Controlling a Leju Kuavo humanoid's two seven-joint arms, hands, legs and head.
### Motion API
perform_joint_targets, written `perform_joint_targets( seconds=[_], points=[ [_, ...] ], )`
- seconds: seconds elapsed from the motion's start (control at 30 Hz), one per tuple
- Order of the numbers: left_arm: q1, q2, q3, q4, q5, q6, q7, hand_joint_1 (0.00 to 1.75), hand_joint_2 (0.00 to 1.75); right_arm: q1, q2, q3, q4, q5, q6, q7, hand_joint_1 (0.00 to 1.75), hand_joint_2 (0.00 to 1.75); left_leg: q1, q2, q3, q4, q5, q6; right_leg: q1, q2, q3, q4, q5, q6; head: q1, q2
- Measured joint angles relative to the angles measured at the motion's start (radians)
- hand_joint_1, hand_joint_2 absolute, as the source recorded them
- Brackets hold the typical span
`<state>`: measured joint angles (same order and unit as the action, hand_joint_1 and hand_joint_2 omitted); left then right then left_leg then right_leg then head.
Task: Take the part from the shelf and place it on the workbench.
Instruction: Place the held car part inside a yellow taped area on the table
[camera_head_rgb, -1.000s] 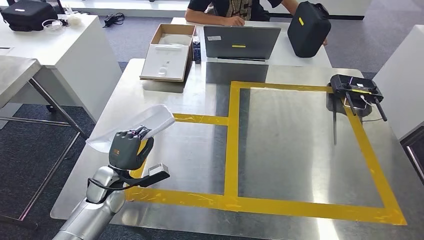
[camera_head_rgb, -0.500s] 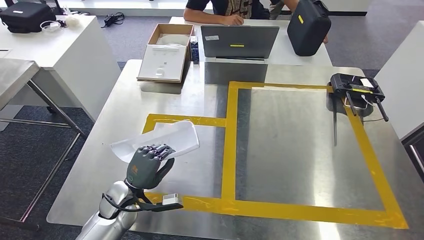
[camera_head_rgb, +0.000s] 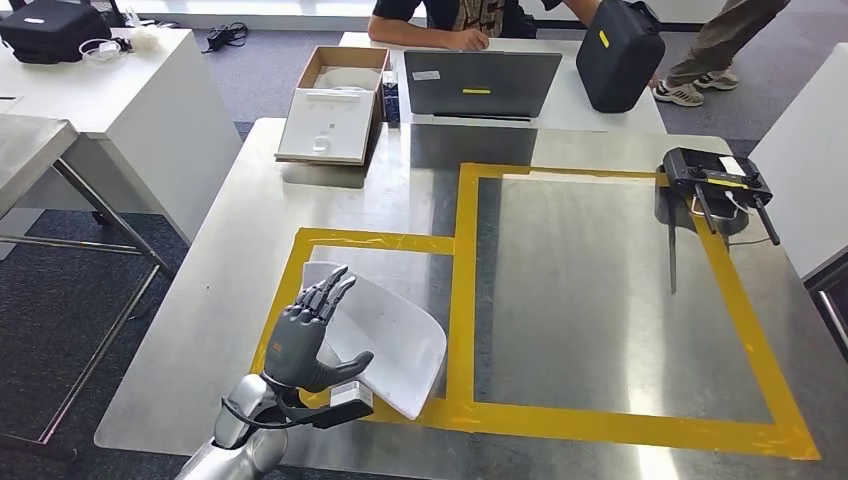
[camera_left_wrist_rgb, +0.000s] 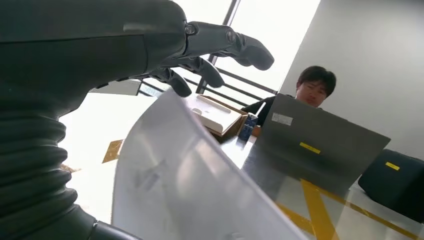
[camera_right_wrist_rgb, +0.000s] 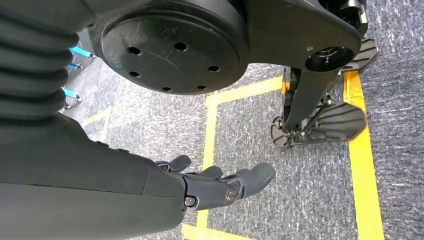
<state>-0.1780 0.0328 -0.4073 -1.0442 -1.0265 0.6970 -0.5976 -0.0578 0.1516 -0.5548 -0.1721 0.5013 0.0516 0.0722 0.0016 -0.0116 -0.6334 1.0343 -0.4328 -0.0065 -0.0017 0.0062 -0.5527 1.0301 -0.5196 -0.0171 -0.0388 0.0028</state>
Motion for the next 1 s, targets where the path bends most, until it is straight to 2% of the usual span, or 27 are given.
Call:
perform_joint_targets(
  seconds=[0.1, 0.17, 0.27, 0.3, 0.33, 0.37, 0.43, 0.47, 0.5, 0.6, 0.63, 0.67, 0.7, 0.77, 0.8, 0.83, 0.87, 0.9, 0.93, 0.97, 1.0],
  points=[
    [0.015, 0.000, -0.002, -0.022, 0.002, 0.001, 0.010, 0.00, 0.00, 0.001, 0.002, -0.003, 0.000, -0.001, 0.000, 0.000, 0.00, 0.00, 0.000, 0.000, 0.016, -0.023, 0.010, 0.020, -0.003, -0.001, 0.014, -0.017, 0.007, 0.017, 0.000, 0.000],
    [0.027, -0.004, -0.001, -0.048, -0.011, 0.001, 0.003, 0.00, 0.00, 0.001, 0.001, -0.004, 0.000, -0.002, -0.001, -0.002, 0.00, 0.00, 0.009, 0.003, 0.038, -0.064, 0.030, 0.030, 0.000, -0.001, 0.009, 0.010, -0.022, 0.025, 0.001, 0.000],
    [0.056, -0.016, 0.004, -0.092, -0.044, 0.002, -0.004, 0.00, 0.00, 0.001, 0.001, -0.006, 0.000, -0.001, -0.001, -0.007, 0.00, 0.00, 0.018, 0.008, 0.040, -0.080, 0.041, 0.031, -0.011, -0.001, -0.065, 0.172, -0.116, 0.042, 0.004, 0.000],
    [0.070, -0.021, 0.006, -0.108, -0.058, 0.002, -0.002, 0.00, 0.00, 0.002, 0.000, -0.008, 0.000, 0.000, 0.000, -0.008, 0.00, 0.00, 0.021, 0.009, 0.035, -0.077, 0.042, 0.028, -0.018, -0.002, -0.082, 0.210, -0.127, 0.049, 0.005, 0.000],
    [0.082, -0.025, 0.008, -0.123, -0.072, 0.002, 0.001, 0.00, 0.00, 0.002, 0.000, -0.009, 0.000, 0.000, 0.000, -0.010, 0.00, 0.00, 0.026, 0.010, 0.029, -0.072, 0.042, 0.023, -0.025, -0.002, -0.081, 0.212, -0.117, 0.058, 0.004, 0.000],
    [0.093, -0.029, 0.010, -0.137, -0.085, 0.002, 0.006, 0.00, 0.00, 0.003, -0.001, -0.010, 0.000, 0.000, 0.000, -0.012, 0.00, 0.00, 0.032, 0.010, 0.022, -0.065, 0.043, 0.016, -0.032, -0.002, -0.063, 0.180, -0.092, 0.067, 0.005, 0.000],
    [0.111, -0.035, 0.012, -0.163, -0.104, 0.001, 0.016, 0.00, 0.00, 0.002, 0.000, -0.013, 0.000, -0.001, 0.001, -0.015, 0.00, 0.00, 0.043, 0.007, 0.004, -0.043, 0.041, -0.005, -0.046, -0.002, 0.007, 0.058, -0.039, 0.088, 0.006, 0.000],
    [0.119, -0.036, 0.013, -0.174, -0.109, 0.001, 0.020, 0.00, 0.00, 0.002, 0.000, -0.014, 0.000, -0.001, 0.002, -0.017, 0.00, 0.00, 0.046, 0.006, -0.005, -0.030, 0.038, -0.016, -0.048, 0.002, 0.029, 0.024, -0.020, 0.089, 0.009, 0.000],
    [0.125, -0.038, 0.015, -0.185, -0.115, 0.001, 0.025, 0.00, 0.00, 0.001, 0.001, -0.014, 0.000, -0.002, 0.003, -0.018, 0.00, 0.00, 0.045, 0.004, -0.011, -0.017, 0.036, -0.027, -0.050, 0.005, 0.036, 0.007, -0.017, 0.082, 0.010, 0.000],
    [0.140, -0.039, 0.020, -0.210, -0.127, 0.002, 0.033, 0.00, 0.00, 0.000, -0.001, -0.017, -0.001, -0.001, 0.008, -0.022, 0.00, 0.00, 0.044, -0.001, -0.022, -0.002, 0.035, -0.048, -0.048, 0.009, 0.009, 0.028, -0.024, 0.035, 0.009, 0.000],
    [0.148, -0.039, 0.024, -0.217, -0.129, 0.002, 0.033, 0.00, 0.00, 0.000, -0.001, -0.017, -0.001, 0.000, 0.009, -0.024, 0.00, 0.00, 0.047, 0.000, -0.029, 0.007, 0.021, -0.051, -0.046, 0.006, 0.002, 0.031, -0.019, 0.024, 0.007, 0.000],
    [0.157, -0.039, 0.027, -0.223, -0.132, 0.002, 0.033, 0.00, 0.00, 0.001, -0.001, -0.017, -0.001, 0.000, 0.010, -0.025, 0.00, 0.00, 0.048, 0.003, -0.039, 0.032, -0.010, -0.052, -0.045, 0.003, -0.005, 0.030, -0.011, 0.015, 0.006, 0.000],
    [0.163, -0.040, 0.030, -0.229, -0.134, 0.002, 0.031, 0.00, 0.00, 0.002, -0.001, -0.017, -0.001, 0.001, 0.011, -0.026, 0.00, 0.00, 0.047, 0.005, -0.053, 0.079, -0.056, -0.051, -0.042, 0.000, -0.014, 0.028, -0.002, 0.008, 0.004, 0.000],
    [0.170, -0.042, 0.033, -0.240, -0.137, 0.002, 0.030, 0.00, 0.00, 0.005, -0.001, -0.017, -0.001, 0.002, 0.012, -0.027, 0.00, 0.00, 0.039, 0.008, -0.087, 0.208, -0.153, -0.046, -0.035, -0.005, -0.034, 0.026, 0.016, 0.001, 0.003, 0.000],
    [0.173, -0.043, 0.035, -0.244, -0.138, 0.002, 0.030, 0.00, 0.00, 0.005, -0.001, -0.017, -0.001, 0.002, 0.012, -0.028, 0.00, 0.00, 0.035, 0.008, -0.095, 0.261, -0.179, -0.042, -0.030, -0.008, -0.045, 0.026, 0.025, -0.001, 0.002, 0.000],
    [0.176, -0.044, 0.036, -0.246, -0.138, 0.002, 0.029, 0.00, 0.00, 0.005, -0.001, -0.017, -0.001, 0.002, 0.012, -0.028, 0.00, 0.00, 0.030, 0.008, -0.087, 0.286, -0.184, -0.035, -0.025, -0.009, -0.055, 0.026, 0.033, -0.003, 0.002, 0.000],
    [0.179, -0.044, 0.037, -0.247, -0.139, 0.002, 0.029, 0.00, 0.00, 0.005, -0.001, -0.017, -0.001, 0.002, 0.012, -0.028, 0.00, 0.00, 0.024, 0.008, -0.059, 0.273, -0.172, -0.024, -0.020, -0.010, -0.063, 0.027, 0.041, -0.004, 0.002, 0.000],
    [0.180, -0.045, 0.039, -0.249, -0.139, 0.002, 0.029, 0.00, 0.00, 0.005, -0.001, -0.017, -0.001, 0.003, 0.013, -0.028, 0.00, 0.00, 0.018, 0.008, -0.014, 0.225, -0.152, -0.012, -0.015, -0.010, -0.071, 0.027, 0.048, -0.004, 0.002, 0.000],
    [0.180, -0.045, 0.040, -0.252, -0.139, 0.002, 0.030, 0.00, 0.00, 0.005, 0.000, -0.017, -0.001, 0.004, 0.013, -0.027, 0.00, 0.00, 0.009, 0.007, 0.041, 0.153, -0.137, 0.003, -0.013, -0.010, -0.076, 0.027, 0.055, -0.003, 0.003, 0.000],
    [0.179, -0.046, 0.041, -0.256, -0.139, 0.002, 0.031, 0.00, 0.00, 0.005, 0.001, -0.017, -0.001, 0.007, 0.014, -0.027, 0.00, 0.00, 0.002, 0.009, 0.092, 0.083, -0.129, 0.012, -0.010, -0.010, -0.080, 0.027, 0.061, 0.000, 0.003, 0.000],
    [0.179, -0.048, 0.041, -0.258, -0.139, 0.002, 0.034, 0.00, 0.00, 0.005, 0.002, -0.017, -0.001, 0.012, 0.017, -0.025, 0.00, 0.00, -0.005, 0.010, 0.125, 0.033, -0.125, 0.015, -0.010, -0.010, -0.081, 0.026, 0.068, 0.004, 0.003, 0.000]
  ],
)
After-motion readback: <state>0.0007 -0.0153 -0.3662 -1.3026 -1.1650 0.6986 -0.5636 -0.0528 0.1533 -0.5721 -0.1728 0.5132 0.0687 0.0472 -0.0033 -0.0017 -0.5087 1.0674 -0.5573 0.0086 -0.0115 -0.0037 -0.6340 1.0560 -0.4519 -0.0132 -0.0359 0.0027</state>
